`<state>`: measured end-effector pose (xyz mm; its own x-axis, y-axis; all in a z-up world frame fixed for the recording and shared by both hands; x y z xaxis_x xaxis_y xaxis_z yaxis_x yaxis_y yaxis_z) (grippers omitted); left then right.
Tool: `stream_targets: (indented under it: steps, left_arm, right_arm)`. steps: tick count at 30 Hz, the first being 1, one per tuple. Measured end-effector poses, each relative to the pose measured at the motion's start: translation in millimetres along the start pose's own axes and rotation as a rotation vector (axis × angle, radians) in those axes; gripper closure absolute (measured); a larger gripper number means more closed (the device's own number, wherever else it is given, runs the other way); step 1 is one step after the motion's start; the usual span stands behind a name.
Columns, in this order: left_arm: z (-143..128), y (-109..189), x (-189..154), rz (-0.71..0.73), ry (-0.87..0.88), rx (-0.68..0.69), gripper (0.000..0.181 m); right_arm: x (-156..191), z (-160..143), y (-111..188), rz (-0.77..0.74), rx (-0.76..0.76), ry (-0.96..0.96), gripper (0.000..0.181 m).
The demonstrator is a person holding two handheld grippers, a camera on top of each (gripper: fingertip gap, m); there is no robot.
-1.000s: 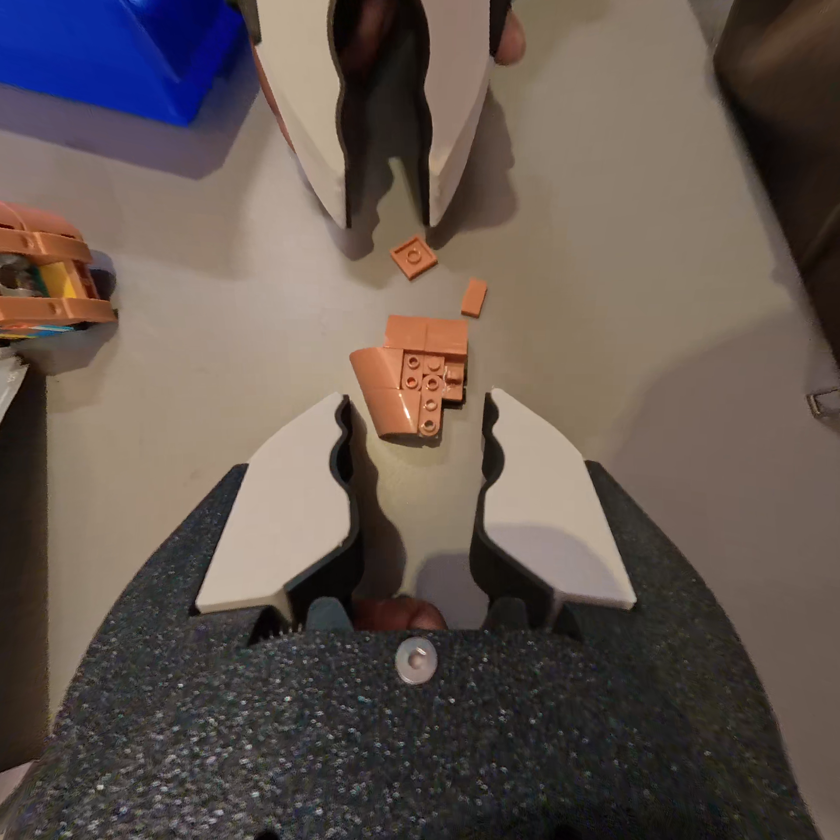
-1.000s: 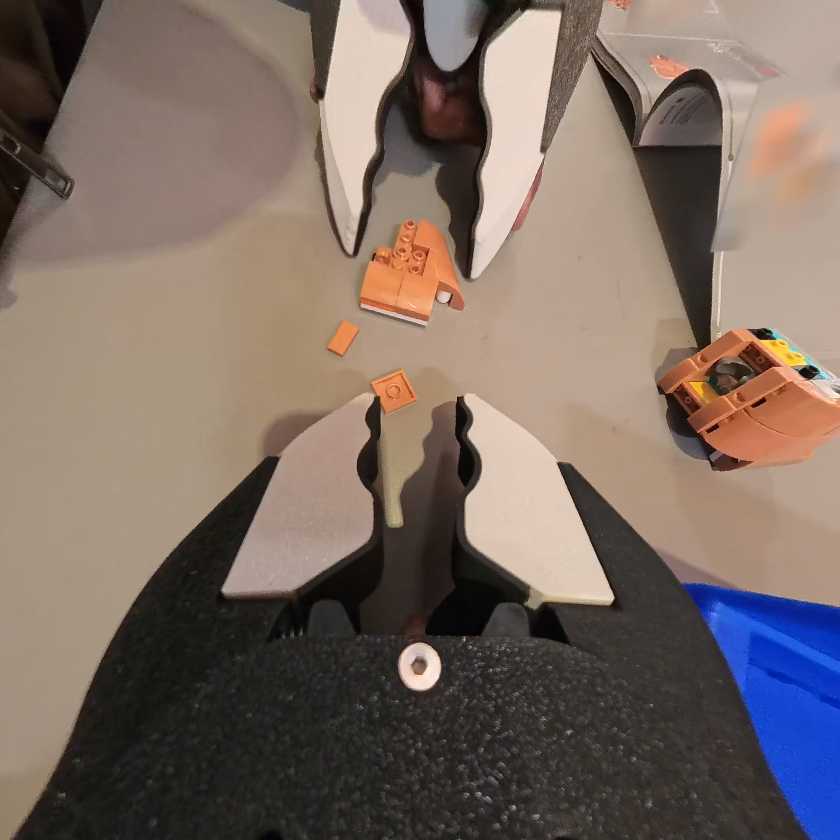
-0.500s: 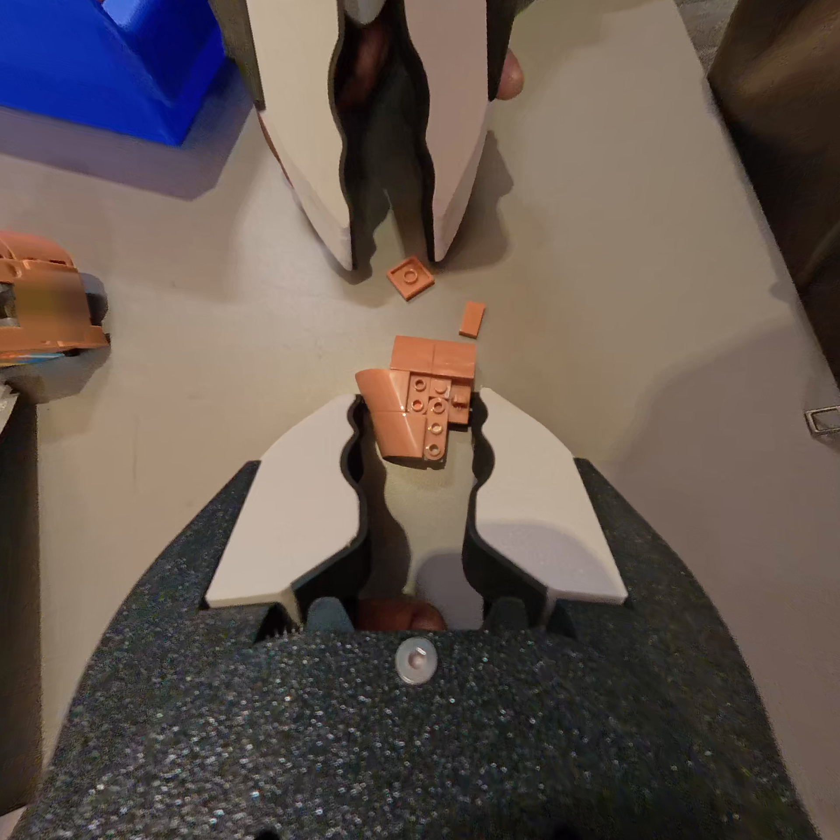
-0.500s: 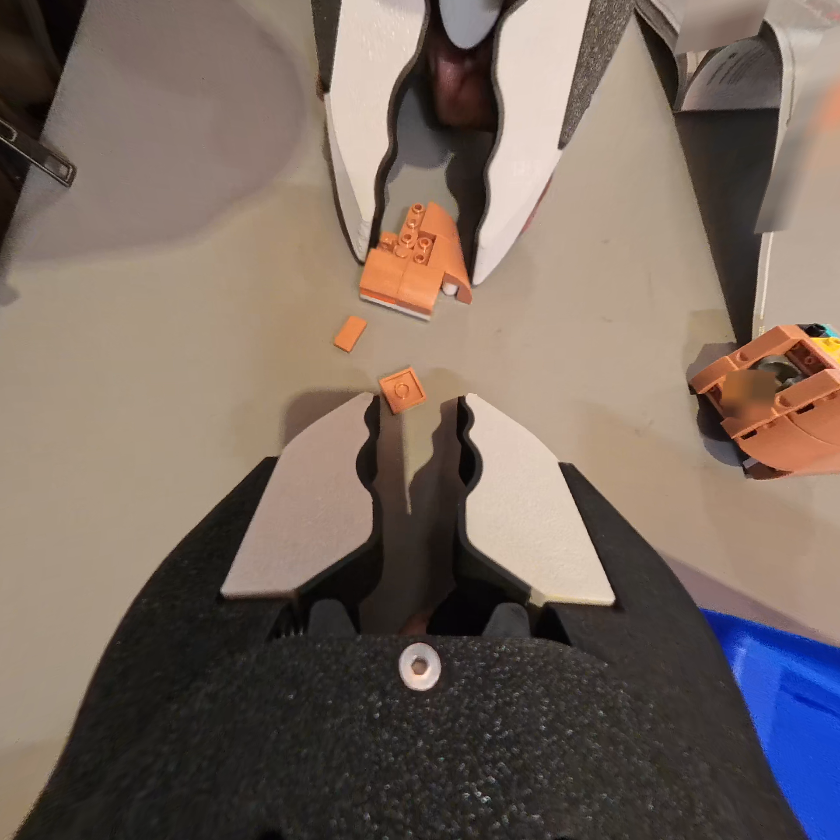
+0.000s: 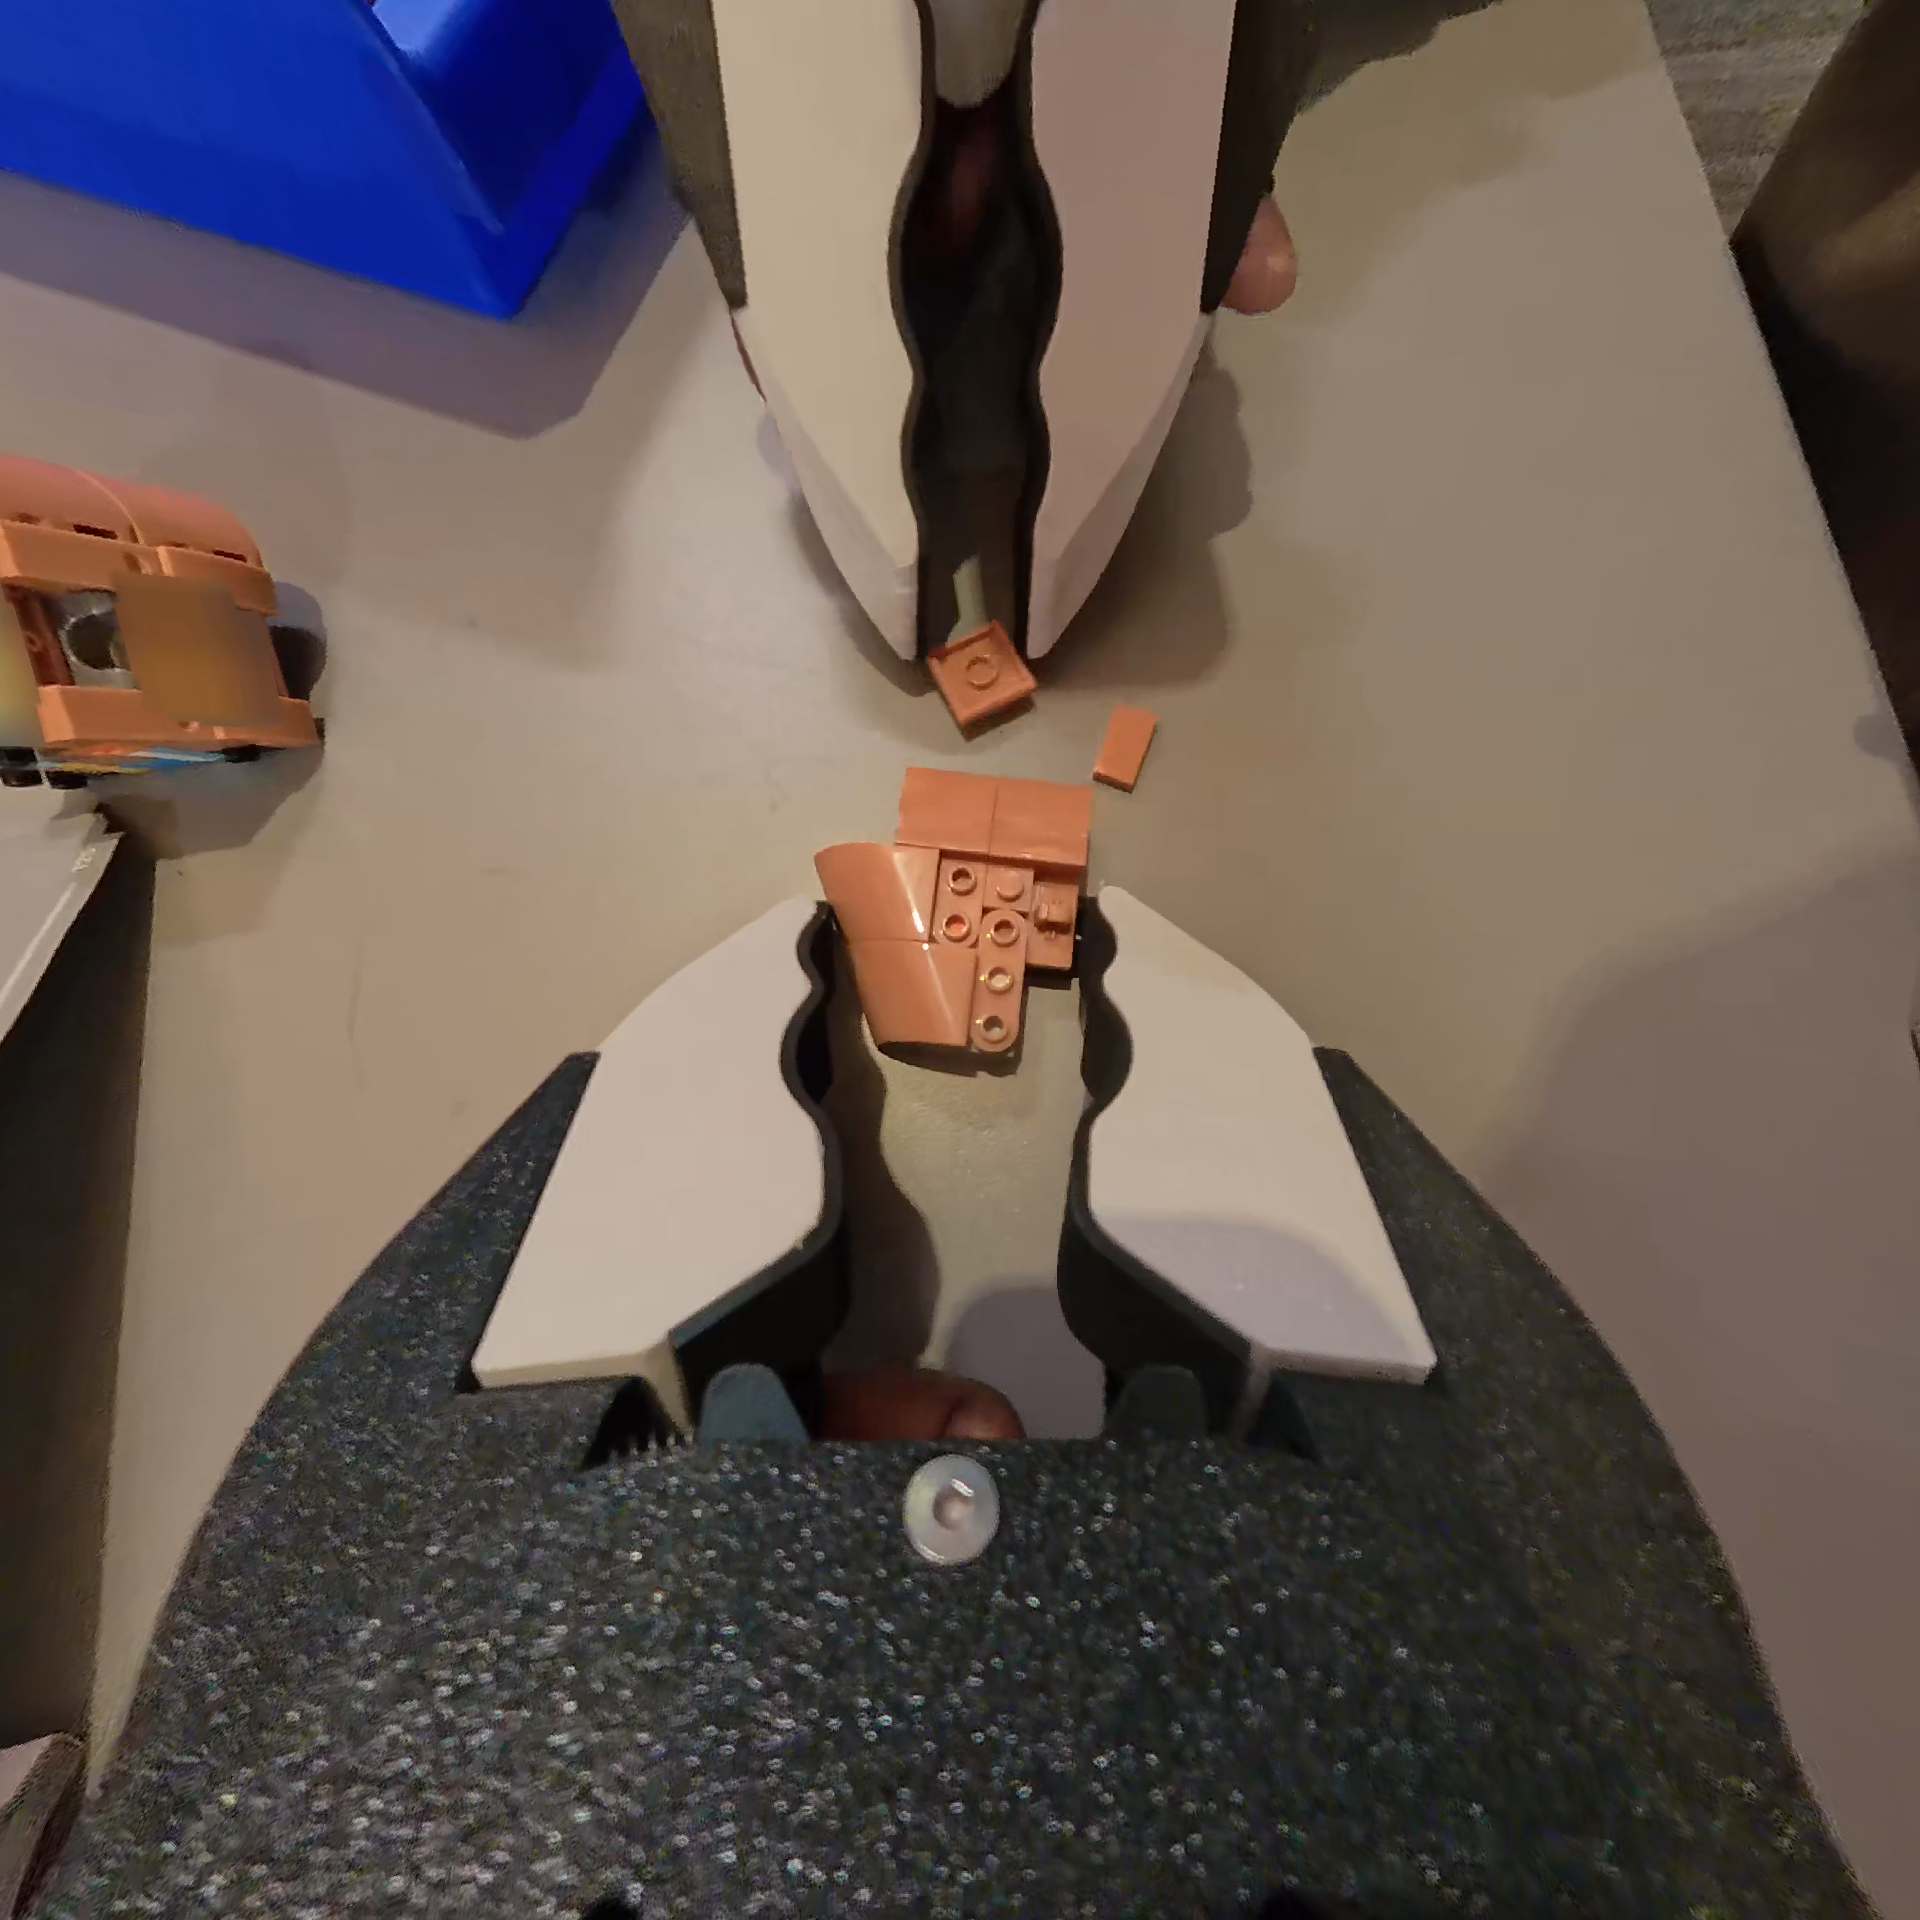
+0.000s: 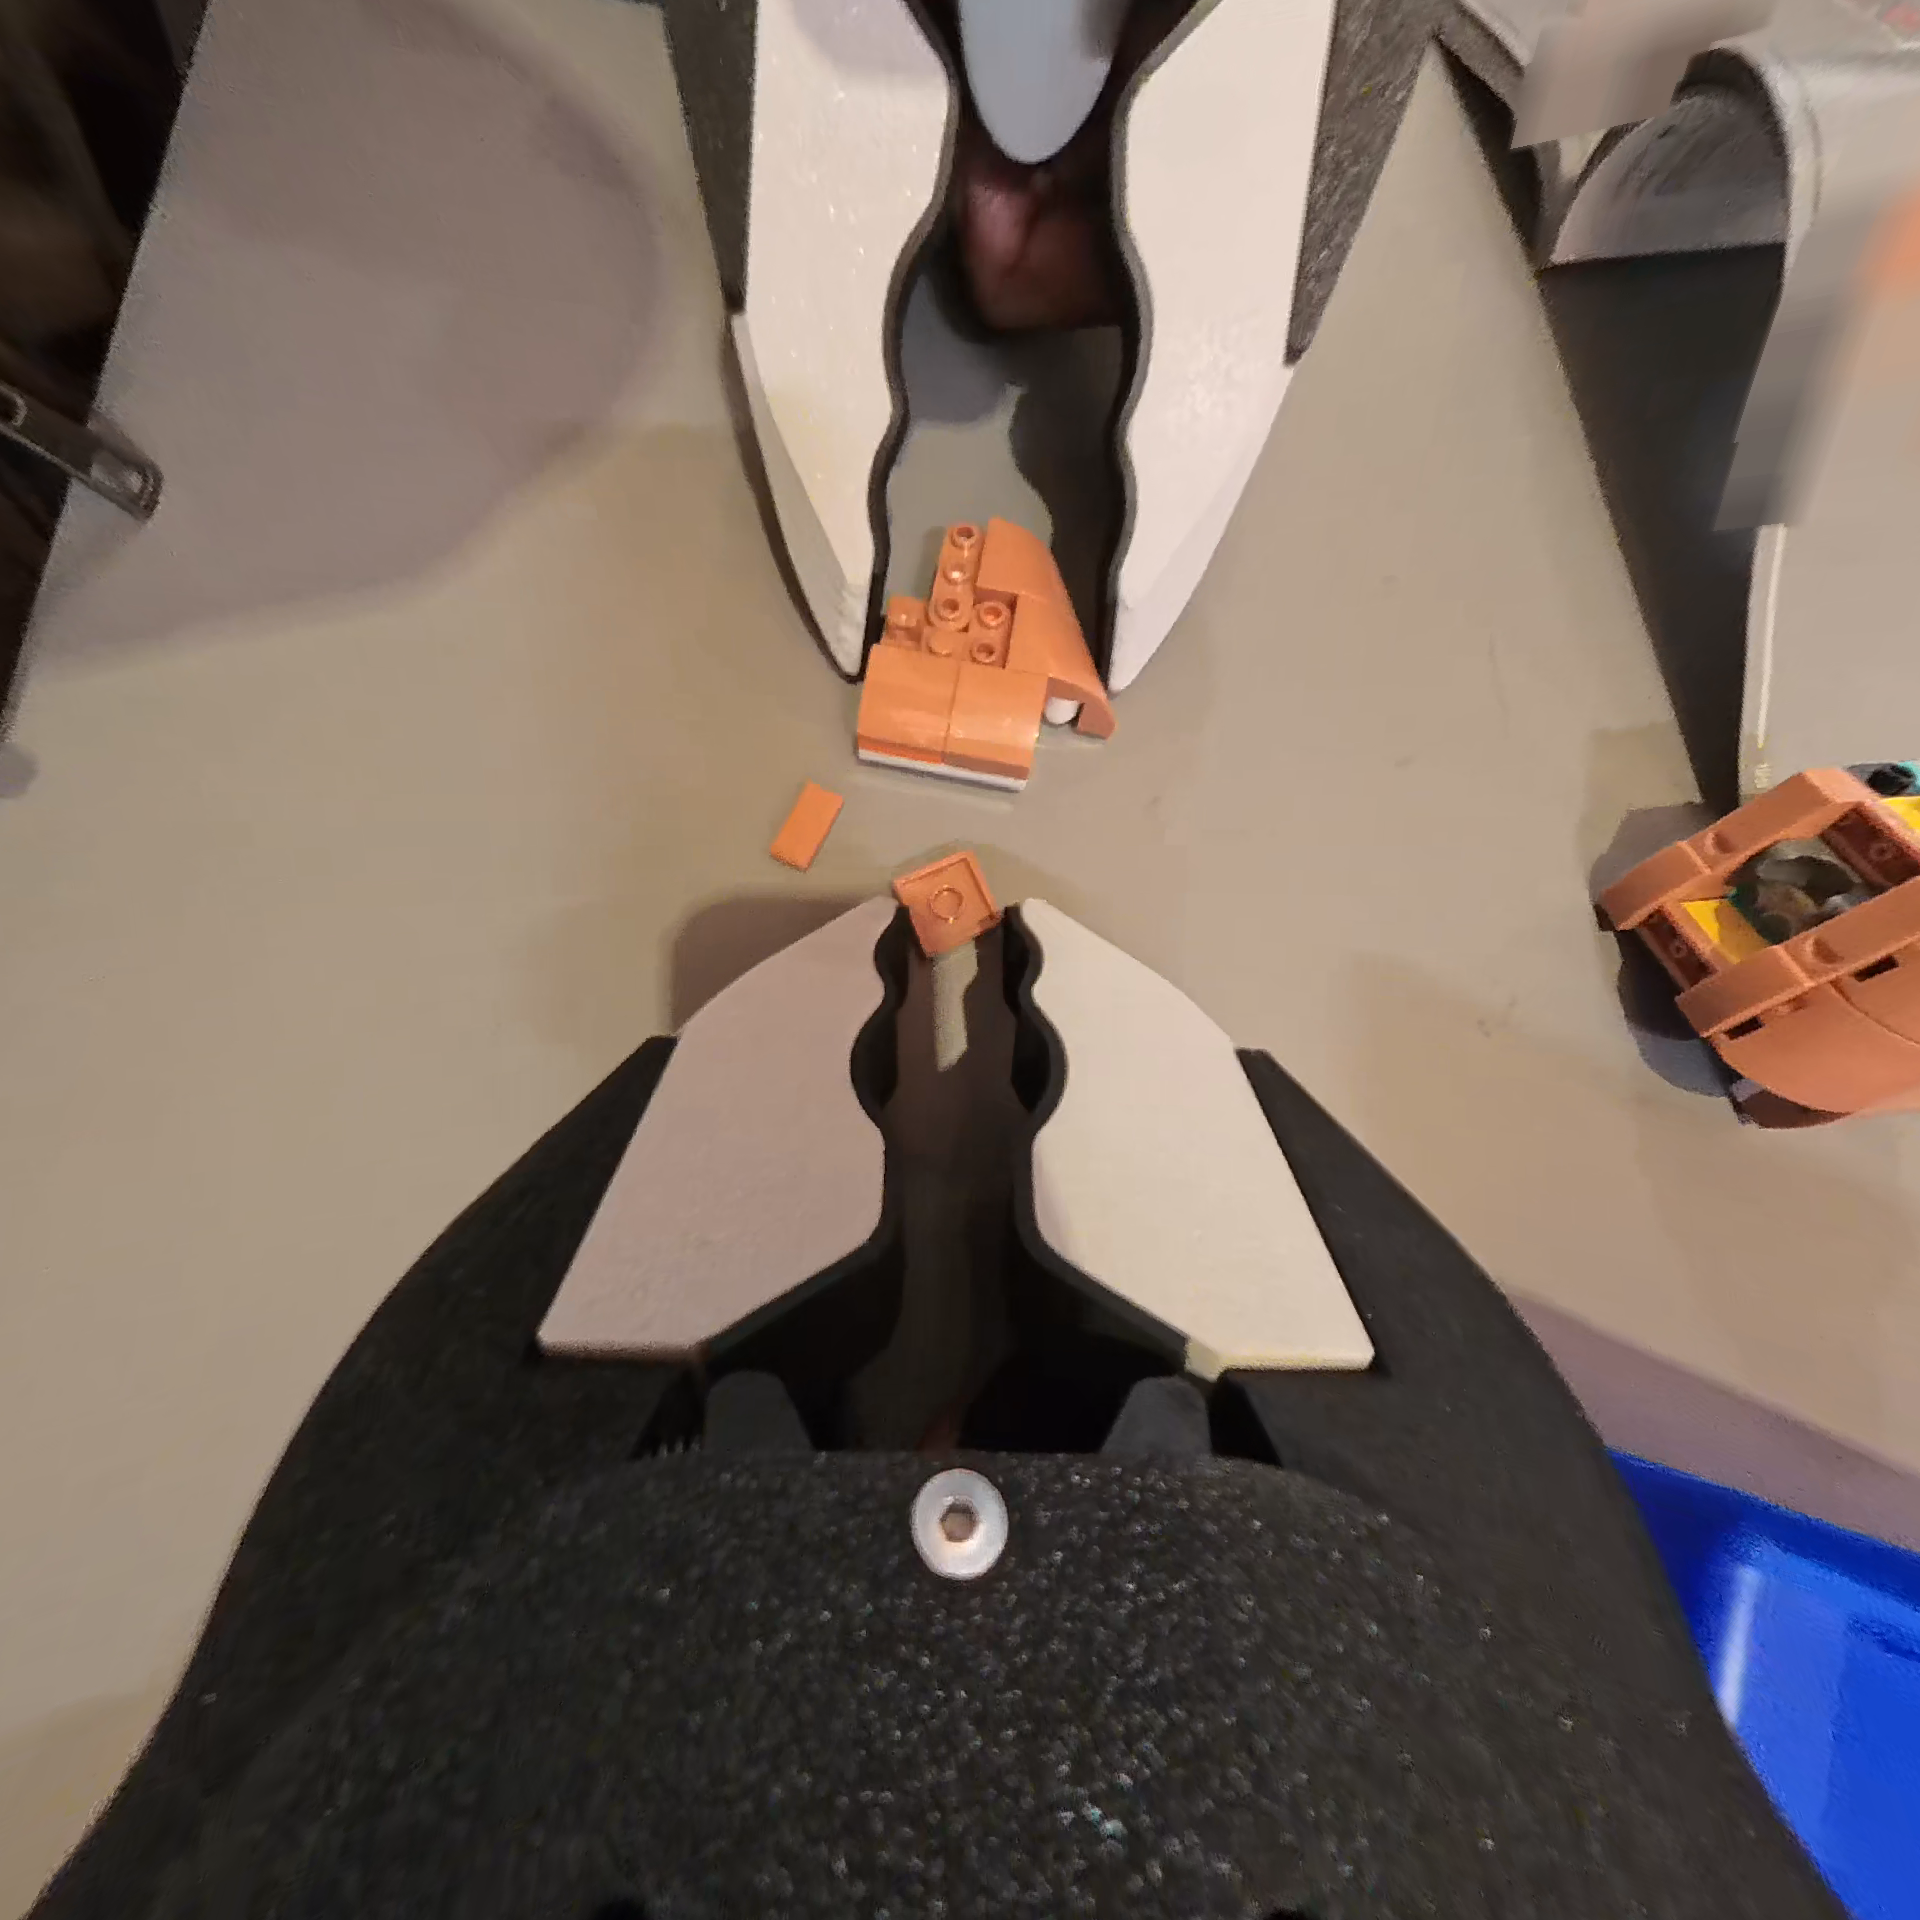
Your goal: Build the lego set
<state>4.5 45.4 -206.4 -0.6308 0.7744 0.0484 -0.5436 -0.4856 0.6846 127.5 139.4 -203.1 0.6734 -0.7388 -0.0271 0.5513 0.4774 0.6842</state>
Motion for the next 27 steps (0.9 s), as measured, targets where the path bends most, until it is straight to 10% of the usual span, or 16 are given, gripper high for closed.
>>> stream_targets:
  steps: [9, 15, 27]
  left_arm:
    - [6, 22, 1, 0.051, -0.031, -0.215, 0.125]
    - [16, 36, -13, 0.212, -0.375, -0.4, 0.139]
    - [19, 31, -24, 0.294, -0.54, -0.411, 0.178]
  right_arm:
    - [-6, 21, 11, 0.025, -0.253, -0.115, 0.164]
    - [-12, 34, 14, 0.254, -0.491, -0.372, 0.164]
    - [-10, 39, 2, 0.339, -0.48, -0.443, 0.165]
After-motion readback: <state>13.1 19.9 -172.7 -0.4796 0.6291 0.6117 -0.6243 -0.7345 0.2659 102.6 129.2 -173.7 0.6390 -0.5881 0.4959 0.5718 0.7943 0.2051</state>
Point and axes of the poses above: each gripper's, where its closed fingertips meet, y back along the fingers, z out of its top, x = y × z across the jaws, the point moved 8 cm from there along y, back along the fingers, and after that the axes turned 3 degrees about z, right-handed, at the moved point
